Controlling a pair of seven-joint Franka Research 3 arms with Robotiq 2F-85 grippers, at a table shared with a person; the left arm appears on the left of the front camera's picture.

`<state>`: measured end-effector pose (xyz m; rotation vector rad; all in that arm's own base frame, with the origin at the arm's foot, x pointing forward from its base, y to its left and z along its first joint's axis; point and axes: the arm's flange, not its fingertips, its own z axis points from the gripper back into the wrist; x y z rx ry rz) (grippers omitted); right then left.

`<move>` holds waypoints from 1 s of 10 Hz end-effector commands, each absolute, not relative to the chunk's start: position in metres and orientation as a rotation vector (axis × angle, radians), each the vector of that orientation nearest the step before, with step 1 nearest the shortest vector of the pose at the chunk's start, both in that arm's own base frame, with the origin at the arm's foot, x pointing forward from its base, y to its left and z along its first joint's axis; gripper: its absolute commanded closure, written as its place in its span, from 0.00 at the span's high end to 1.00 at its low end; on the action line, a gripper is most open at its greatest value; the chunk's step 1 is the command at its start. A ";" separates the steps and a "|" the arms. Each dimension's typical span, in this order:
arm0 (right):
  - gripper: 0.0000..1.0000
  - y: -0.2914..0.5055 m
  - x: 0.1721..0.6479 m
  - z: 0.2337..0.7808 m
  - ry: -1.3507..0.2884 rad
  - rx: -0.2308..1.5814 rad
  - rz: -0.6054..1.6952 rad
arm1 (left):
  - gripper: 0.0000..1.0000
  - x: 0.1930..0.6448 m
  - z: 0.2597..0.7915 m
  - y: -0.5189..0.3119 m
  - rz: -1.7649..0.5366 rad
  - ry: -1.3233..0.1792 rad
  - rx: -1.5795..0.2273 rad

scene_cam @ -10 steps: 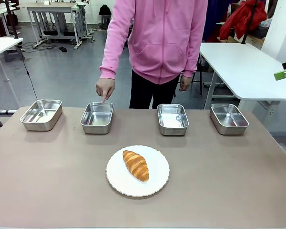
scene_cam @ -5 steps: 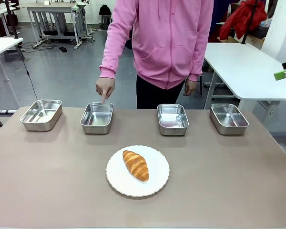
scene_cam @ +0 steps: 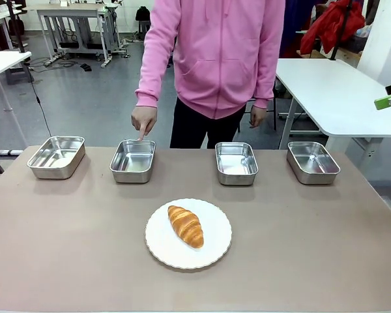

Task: Place the bread in the container.
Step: Place the Butter Roll into the Airtight Container indicated by the human.

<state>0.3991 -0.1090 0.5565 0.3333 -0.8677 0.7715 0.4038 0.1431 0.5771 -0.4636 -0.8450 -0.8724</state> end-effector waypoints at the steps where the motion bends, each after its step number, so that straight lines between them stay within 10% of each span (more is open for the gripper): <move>1: 1.00 -0.109 0.401 0.556 -0.886 0.339 0.782 | 1.00 0.385 0.600 0.061 -0.747 -0.740 -0.364; 5: 1.00 -0.109 0.401 0.556 -0.886 0.339 0.782 | 1.00 0.358 0.619 -0.114 -0.534 -0.503 -0.336; 10: 1.00 -0.109 0.401 0.556 -0.886 0.339 0.782 | 1.00 0.356 0.518 -0.302 -0.040 -0.325 -0.144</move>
